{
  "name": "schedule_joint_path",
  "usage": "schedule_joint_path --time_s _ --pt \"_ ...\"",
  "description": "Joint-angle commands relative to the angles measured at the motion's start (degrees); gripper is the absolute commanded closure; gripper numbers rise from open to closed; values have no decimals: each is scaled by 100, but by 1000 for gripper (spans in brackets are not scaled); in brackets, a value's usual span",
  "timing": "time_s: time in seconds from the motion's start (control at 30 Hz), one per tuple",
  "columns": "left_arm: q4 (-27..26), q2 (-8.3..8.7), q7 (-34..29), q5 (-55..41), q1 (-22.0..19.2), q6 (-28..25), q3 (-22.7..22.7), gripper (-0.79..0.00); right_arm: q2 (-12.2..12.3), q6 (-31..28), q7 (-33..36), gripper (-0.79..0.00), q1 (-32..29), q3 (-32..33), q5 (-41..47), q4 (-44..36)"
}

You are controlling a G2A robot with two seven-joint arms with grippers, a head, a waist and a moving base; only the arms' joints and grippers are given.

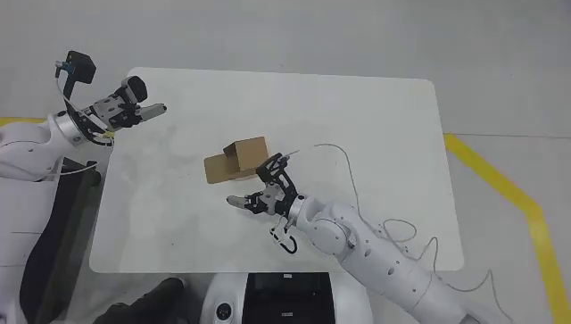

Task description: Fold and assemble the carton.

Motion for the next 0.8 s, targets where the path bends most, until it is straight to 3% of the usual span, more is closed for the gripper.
schedule_joint_path --time_s 0.0,0.37,0.57,0.77 --pt "0 0 2 0 0 0 0 -785 -31 -66 -62 -785 93 38 16 139" --pt "0 0 2 0 0 0 0 -785 -286 154 -22 -785 757 36 -271 846" --pt "0 0 2 0 0 0 0 -785 -422 1267 274 -785 817 -140 -906 680" --pt "0 0 2 0 0 0 0 -785 -521 1869 521 -785 781 -251 -1363 514"
